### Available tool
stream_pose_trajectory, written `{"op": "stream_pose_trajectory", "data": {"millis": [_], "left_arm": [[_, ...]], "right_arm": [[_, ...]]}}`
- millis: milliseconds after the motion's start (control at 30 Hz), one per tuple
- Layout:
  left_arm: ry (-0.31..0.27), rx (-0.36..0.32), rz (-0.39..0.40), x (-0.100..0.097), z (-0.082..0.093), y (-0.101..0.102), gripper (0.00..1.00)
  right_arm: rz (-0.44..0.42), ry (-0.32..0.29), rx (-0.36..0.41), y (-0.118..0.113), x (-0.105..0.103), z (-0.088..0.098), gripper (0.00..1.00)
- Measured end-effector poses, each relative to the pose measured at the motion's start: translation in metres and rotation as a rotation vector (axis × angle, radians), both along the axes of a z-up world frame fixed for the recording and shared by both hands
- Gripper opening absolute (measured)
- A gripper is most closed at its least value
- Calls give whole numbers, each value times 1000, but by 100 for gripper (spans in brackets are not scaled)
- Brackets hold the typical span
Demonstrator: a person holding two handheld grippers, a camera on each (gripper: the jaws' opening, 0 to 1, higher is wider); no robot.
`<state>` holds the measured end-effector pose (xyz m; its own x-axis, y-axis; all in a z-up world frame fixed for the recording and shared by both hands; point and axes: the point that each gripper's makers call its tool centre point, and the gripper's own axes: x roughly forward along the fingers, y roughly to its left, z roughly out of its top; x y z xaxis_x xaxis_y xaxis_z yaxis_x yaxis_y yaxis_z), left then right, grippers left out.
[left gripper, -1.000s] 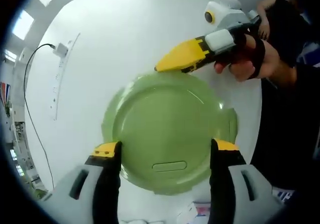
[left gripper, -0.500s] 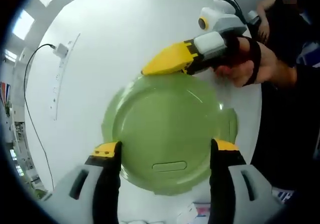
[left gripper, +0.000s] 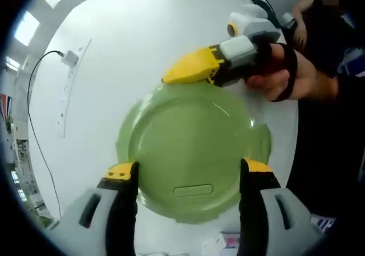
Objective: Open container latches remove lid place lid upside down on tabletop take tomato from container place on tabletop
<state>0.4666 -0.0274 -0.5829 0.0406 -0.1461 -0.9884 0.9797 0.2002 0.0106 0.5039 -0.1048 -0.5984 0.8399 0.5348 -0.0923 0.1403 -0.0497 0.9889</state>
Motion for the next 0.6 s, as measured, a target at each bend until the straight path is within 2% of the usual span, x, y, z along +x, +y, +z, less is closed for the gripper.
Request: {"op": "stream_pose_trajectory", "data": {"millis": [67,133,267,300,333,433,600], "left_arm": [[1,3,0,0,0,0,65],[1,5,-1,0,0,0,65],[1,7,-2,0,0,0,65],[1,7,-2,0,0,0,65],[1,6,-2,0,0,0,65],[0,5,-1,1,0,0,64],[0,3,0,0,0,0,64]], "right_arm": [[-10,23,34,0,-1,-2,13],[-4,1,-4,0,-1,-2,13],[5,3,-13,1,-1,-1,14],[9,-1,-24,1,-1,-1,14],[18,-28,-72,1,-1,-1,15],[28,-53,-149,1,0,1,16],[38,-60,-173,1,0,1,15]]}}
